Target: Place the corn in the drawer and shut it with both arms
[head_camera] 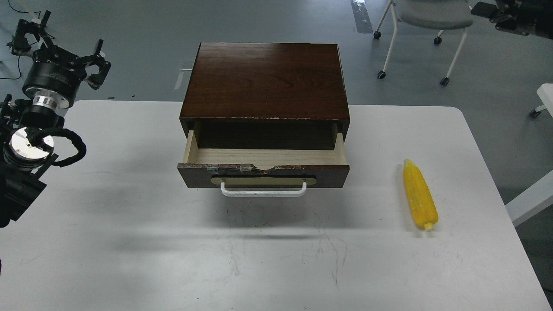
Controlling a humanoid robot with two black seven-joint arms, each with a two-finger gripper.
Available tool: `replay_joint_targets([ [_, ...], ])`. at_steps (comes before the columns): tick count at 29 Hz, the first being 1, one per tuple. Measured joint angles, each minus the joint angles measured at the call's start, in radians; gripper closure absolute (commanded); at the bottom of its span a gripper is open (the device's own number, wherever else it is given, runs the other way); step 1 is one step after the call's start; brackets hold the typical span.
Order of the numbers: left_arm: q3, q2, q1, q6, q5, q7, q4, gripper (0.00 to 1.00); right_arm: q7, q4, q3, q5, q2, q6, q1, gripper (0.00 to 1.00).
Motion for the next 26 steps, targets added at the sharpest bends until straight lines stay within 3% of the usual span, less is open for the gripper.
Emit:
replay_joint_targets([
  [3, 0.007, 0.031, 0.008, 0.0, 0.001, 0.001, 0.005, 0.02, -0.086, 0.088, -0.089, -0.104, -0.01, 0.001, -0.001, 0.0],
  [5, 0.008, 0.047, 0.017, 0.0, 0.001, -0.001, 0.006, 0.02, -0.109, 0.107, -0.139, -0.147, -0.016, 0.002, -0.015, 0.0],
  [18, 0.009, 0.076, 0.045, 0.0, 0.001, -0.007, 0.019, 0.02, -0.118, 0.073, -0.21, -0.175, 0.104, -0.003, -0.235, 0.0],
  [23, 0.008, 0.089, 0.046, 0.0, 0.001, -0.007, 0.02, 0.02, -0.117, 0.067, -0.212, -0.216, 0.125, -0.007, -0.276, 0.13],
  [26, 0.007, 0.09, 0.046, 0.0, 0.001, -0.007, 0.02, 0.02, -0.117, 0.053, -0.211, -0.252, 0.127, -0.021, -0.301, 0.33],
])
